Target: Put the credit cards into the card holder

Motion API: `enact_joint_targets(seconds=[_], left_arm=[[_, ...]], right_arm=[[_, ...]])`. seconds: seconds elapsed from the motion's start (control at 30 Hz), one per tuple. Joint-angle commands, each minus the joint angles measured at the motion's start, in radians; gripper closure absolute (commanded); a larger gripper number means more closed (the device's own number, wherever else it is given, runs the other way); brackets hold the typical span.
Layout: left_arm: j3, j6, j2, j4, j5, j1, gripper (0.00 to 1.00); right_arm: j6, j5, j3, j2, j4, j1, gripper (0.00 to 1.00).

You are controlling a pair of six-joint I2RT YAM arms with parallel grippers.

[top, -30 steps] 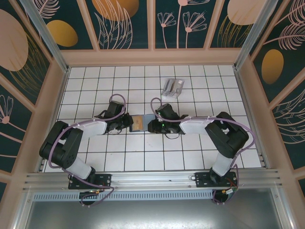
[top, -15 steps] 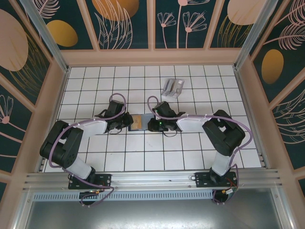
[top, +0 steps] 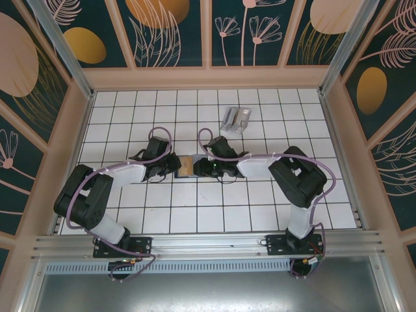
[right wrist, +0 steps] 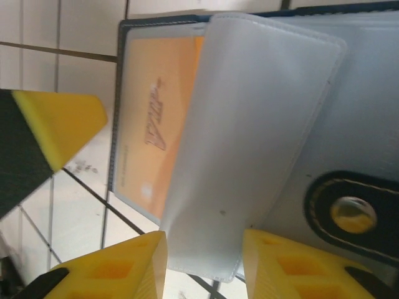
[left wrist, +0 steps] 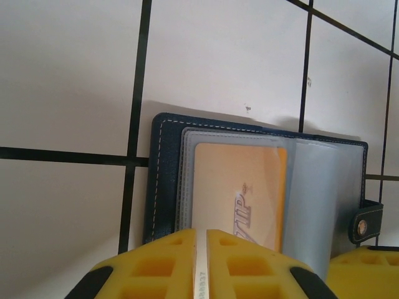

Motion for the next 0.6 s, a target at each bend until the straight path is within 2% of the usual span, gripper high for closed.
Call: enact_joint_targets(seconds=[0.0, 0.13, 0.33, 0.47, 0.57], left_arm=[[-0.003, 0.021, -0.026, -0.02, -0.014, -0.002, 0.85], [-0.005, 0.041, -0.033, -0.031, -0.054, 0.0, 0.85], [-0.013, 0.038, -0.044, -0.017, -0.029, 0.008, 0.83], [-0.001, 0.051, -0.05, -0.034, -0.009, 0.014, 0.78], [0.001, 0.059, -0.039, -0.037, -0.009, 0.013, 0.77]], right_arm=[[0.053, -0.076, 0.008, 0.021, 0.106, 0.002, 0.65], [0.066, -0.105, -0.013, 0.016, 0.179, -0.001, 0.66], [0.089, -0.129, -0.005, 0.038, 0.22, -0.003, 0.66], [0.073, -0.096, -0.021, -0.005, 0.184, -0.008, 0.63], [0.013, -0.029, -0.022, -0.072, 0.08, -0.009, 0.6]])
